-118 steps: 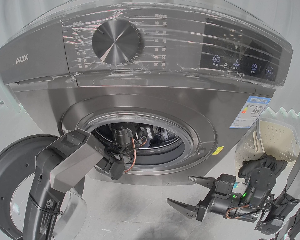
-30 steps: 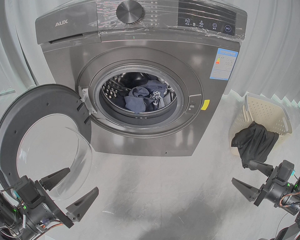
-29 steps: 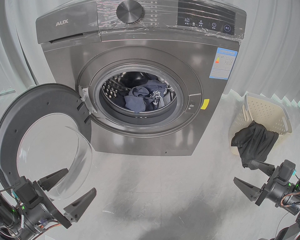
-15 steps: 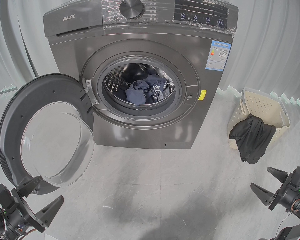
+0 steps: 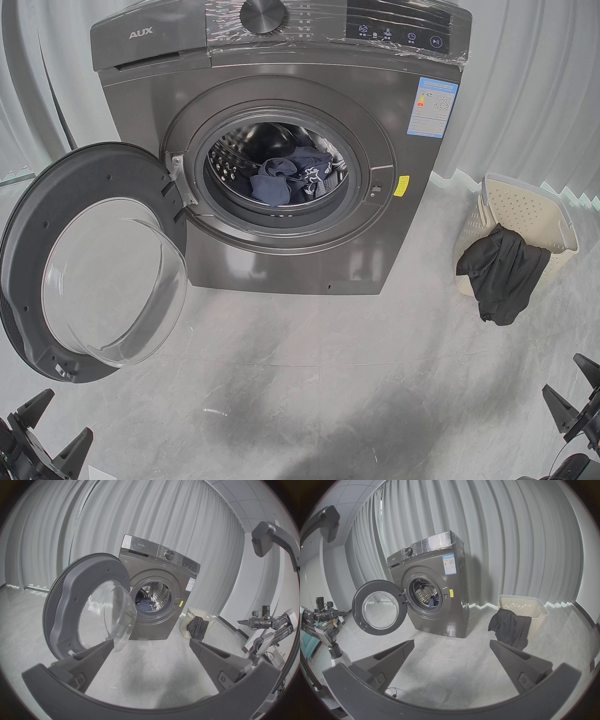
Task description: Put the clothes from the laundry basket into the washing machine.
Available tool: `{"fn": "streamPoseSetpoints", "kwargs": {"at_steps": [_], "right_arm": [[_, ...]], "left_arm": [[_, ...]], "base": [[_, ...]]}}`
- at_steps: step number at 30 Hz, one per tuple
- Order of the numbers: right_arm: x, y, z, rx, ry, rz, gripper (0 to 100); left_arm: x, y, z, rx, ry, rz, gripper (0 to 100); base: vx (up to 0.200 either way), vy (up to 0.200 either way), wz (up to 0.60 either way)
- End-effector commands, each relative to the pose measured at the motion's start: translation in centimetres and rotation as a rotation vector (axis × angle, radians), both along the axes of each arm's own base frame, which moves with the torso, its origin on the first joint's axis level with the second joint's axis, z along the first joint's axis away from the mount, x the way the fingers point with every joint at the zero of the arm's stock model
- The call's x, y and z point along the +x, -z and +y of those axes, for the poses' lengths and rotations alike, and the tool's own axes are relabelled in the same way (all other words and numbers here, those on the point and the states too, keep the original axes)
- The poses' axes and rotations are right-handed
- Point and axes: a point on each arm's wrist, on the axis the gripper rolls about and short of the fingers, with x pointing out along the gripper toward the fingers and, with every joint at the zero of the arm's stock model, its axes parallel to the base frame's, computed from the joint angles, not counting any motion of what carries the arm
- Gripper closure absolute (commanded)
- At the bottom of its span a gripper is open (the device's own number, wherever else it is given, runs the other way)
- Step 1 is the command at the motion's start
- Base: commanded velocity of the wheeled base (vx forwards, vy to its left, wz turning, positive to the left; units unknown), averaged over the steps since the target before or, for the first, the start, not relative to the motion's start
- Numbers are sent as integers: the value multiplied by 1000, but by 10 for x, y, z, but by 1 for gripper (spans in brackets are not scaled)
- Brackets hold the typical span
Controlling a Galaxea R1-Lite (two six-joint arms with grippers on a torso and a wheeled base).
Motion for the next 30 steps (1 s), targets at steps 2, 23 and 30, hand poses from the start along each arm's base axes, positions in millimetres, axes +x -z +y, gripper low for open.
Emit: {"fn": "streamPoseSetpoints", "kwargs": {"at_steps": [2,23,30], "right_arm": [[-18,0,-5,25,34,-116,0],[-29,13,-6,11,149,-143,0],[-44,41,-5,-32,250,-95,0]], "left_arm": [[-17,14,5,-14,-74,-94,0],[-16,16,1,116,-246,-85,0],[-20,22,0,142,-389,-72,0]], "base": [[0,-200,0],[0,-57,0],[0,0,0]]}}
